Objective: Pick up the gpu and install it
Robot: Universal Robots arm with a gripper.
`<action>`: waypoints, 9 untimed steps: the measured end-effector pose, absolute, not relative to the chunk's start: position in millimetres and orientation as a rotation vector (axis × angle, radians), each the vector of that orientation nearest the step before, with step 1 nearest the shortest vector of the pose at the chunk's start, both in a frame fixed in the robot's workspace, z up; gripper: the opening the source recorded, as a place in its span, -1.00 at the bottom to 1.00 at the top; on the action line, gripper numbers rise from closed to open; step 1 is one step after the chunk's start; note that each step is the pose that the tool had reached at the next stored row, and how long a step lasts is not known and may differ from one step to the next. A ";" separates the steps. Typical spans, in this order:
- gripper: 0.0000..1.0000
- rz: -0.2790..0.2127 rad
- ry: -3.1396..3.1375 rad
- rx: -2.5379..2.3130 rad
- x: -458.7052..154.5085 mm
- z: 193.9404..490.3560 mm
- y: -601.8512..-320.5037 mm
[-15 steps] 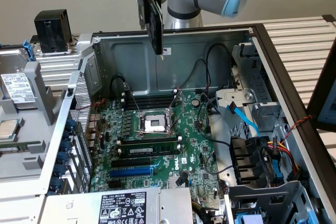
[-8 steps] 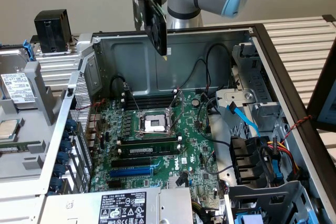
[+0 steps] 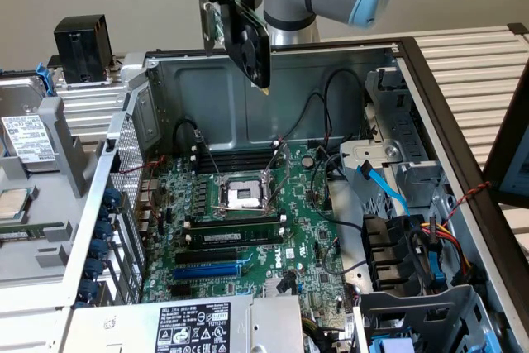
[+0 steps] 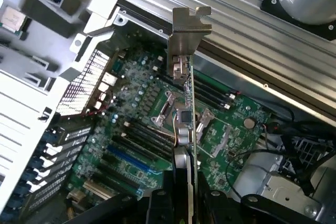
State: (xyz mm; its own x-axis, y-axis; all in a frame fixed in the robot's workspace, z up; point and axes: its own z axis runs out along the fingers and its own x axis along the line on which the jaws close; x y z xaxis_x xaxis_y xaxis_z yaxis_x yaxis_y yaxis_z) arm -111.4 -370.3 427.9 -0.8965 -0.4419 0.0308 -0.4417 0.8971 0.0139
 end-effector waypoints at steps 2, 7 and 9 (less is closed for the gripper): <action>-0.45 -0.011 -3.014 0.760 -111.4 427.4 -370.4; -0.45 -0.012 -2.977 0.897 -111.4 426.3 -370.4; -0.45 -0.012 -2.960 0.949 -111.4 425.9 -370.4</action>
State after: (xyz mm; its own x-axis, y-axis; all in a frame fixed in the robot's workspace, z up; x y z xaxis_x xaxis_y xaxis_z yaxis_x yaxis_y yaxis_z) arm -111.4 -370.4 425.9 -0.8130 -0.5816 0.0285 -0.5813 0.8135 0.0176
